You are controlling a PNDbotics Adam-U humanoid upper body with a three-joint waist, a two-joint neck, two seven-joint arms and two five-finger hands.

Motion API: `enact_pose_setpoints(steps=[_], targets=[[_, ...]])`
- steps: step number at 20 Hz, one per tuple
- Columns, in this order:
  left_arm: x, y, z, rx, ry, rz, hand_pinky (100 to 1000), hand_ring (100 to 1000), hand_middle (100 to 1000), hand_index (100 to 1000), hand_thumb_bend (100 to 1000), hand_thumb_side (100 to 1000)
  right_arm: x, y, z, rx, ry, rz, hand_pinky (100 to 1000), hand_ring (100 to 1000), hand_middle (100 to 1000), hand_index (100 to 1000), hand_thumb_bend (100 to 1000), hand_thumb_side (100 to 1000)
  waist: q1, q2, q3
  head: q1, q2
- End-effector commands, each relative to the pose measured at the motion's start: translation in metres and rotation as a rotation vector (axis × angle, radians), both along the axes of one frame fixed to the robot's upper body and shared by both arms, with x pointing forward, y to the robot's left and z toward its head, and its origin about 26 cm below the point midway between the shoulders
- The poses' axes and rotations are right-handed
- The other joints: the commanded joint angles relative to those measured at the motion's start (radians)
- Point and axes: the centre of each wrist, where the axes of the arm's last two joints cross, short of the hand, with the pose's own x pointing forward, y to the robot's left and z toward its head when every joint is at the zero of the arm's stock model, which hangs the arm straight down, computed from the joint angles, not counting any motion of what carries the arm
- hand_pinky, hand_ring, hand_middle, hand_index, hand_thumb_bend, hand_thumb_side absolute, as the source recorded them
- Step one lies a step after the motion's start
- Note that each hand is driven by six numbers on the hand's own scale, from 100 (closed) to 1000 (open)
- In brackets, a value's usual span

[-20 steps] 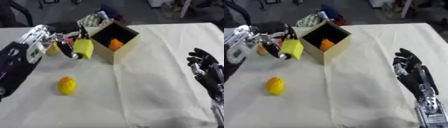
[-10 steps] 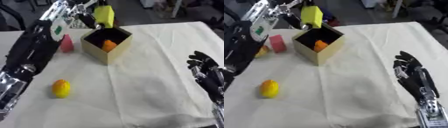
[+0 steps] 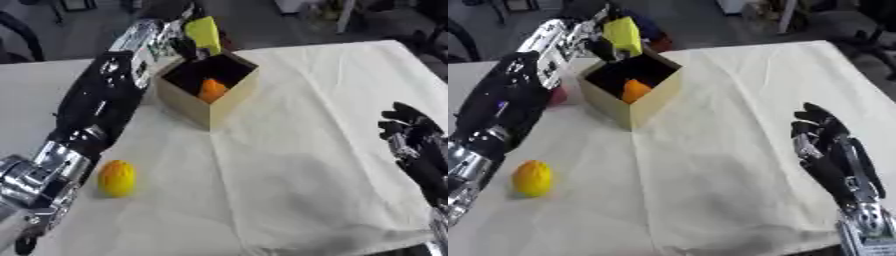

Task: Pick up objects on the table and place them in the box.

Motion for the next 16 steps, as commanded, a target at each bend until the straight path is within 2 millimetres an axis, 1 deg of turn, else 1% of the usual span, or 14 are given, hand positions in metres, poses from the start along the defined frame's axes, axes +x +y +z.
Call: enact_pose_setpoints(steps=[1,2,4,6,7,8,9,10,12,14,16], targets=[[0.007,0.005,-0.002,0.041,0.014,0.05,774,752,785,884,589,445,0.002,0.001,0.007,0.006,-0.023,0.01,782,799,787,902,100,481,-0.014,0.001,0.002,0.001,0.0],[0.009,0.007,-0.007,0.055,0.035,0.05,801,785,826,914,640,557,0.002,0.001,0.007,0.007,-0.023,0.01,782,799,786,902,100,481,-0.015,0.002,0.003,0.001,0.0],[0.011,0.012,-0.013,0.087,0.056,0.042,821,813,860,935,683,653,0.002,0.001,0.007,0.007,-0.022,0.008,782,799,787,902,100,481,-0.017,0.002,0.007,0.0,0.0],[0.01,0.017,-0.011,0.115,0.048,0.024,835,830,880,941,698,687,0.002,0.0,0.007,0.008,-0.023,0.004,782,799,787,902,100,480,-0.017,0.002,0.012,-0.003,0.0],[0.009,0.02,-0.006,0.126,0.038,0.01,832,826,877,933,692,676,0.002,0.0,0.007,0.008,-0.023,0.001,782,799,787,902,100,480,-0.017,0.001,0.015,-0.005,0.0],[0.008,0.023,0.0,0.136,0.026,-0.006,819,809,855,913,683,656,0.002,-0.001,0.007,0.007,-0.024,-0.002,782,799,787,902,100,480,-0.017,0.001,0.018,-0.008,0.0],[0.006,0.026,0.006,0.148,0.017,-0.024,792,766,807,884,655,622,0.002,-0.002,0.007,0.007,-0.024,-0.006,782,798,787,902,100,481,-0.016,0.0,0.021,-0.011,0.0],[0.004,0.028,0.012,0.16,0.01,-0.043,775,735,769,856,618,579,0.002,-0.003,0.006,0.005,-0.023,-0.011,782,798,787,902,100,480,-0.015,0.0,0.025,-0.015,0.0],[-0.001,0.031,0.022,0.195,0.002,-0.091,770,717,743,842,554,481,0.002,-0.006,0.006,0.003,-0.022,-0.02,782,798,787,902,100,481,-0.012,-0.002,0.034,-0.024,0.0],[-0.007,0.037,0.026,0.238,0.006,-0.134,758,696,721,835,533,412,0.002,-0.007,0.006,0.001,-0.024,-0.026,782,798,786,902,100,480,-0.009,-0.003,0.043,-0.033,0.0],[-0.016,0.046,0.023,0.285,0.033,-0.171,756,696,720,839,502,373,0.002,-0.009,0.007,-0.003,-0.026,-0.032,782,798,786,902,100,480,-0.005,-0.004,0.052,-0.04,0.0]])
